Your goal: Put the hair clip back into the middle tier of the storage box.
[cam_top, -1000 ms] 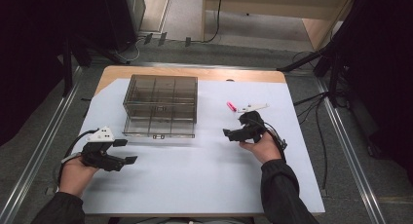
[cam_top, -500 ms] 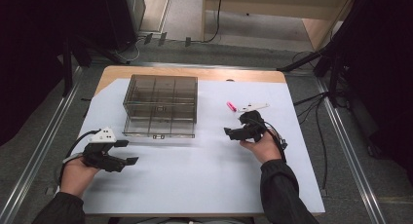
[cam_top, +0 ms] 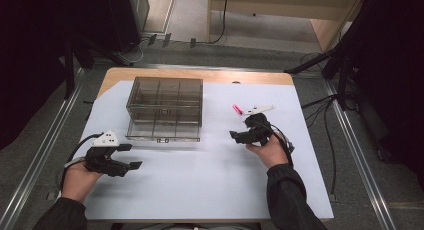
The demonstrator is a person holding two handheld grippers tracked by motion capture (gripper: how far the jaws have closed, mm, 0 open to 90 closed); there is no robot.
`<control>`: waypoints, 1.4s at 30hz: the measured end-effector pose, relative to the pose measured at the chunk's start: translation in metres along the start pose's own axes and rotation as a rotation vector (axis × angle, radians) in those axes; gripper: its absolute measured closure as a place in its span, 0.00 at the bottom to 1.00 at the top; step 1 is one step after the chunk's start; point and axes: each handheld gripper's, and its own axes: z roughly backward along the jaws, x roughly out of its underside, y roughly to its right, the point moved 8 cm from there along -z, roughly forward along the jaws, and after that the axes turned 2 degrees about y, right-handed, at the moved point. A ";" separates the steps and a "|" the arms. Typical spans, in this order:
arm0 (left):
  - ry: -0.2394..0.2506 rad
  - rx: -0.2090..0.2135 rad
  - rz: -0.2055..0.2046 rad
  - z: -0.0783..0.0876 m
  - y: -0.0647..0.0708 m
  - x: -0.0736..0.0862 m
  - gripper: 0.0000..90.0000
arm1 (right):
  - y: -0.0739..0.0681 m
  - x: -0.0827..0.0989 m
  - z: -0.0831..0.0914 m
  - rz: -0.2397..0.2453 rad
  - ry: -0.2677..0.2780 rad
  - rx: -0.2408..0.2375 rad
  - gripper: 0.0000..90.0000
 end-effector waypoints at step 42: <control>0.009 -0.024 0.013 0.014 0.004 0.013 0.27 | 0.026 -0.013 -0.009 -0.097 -0.136 0.003 0.48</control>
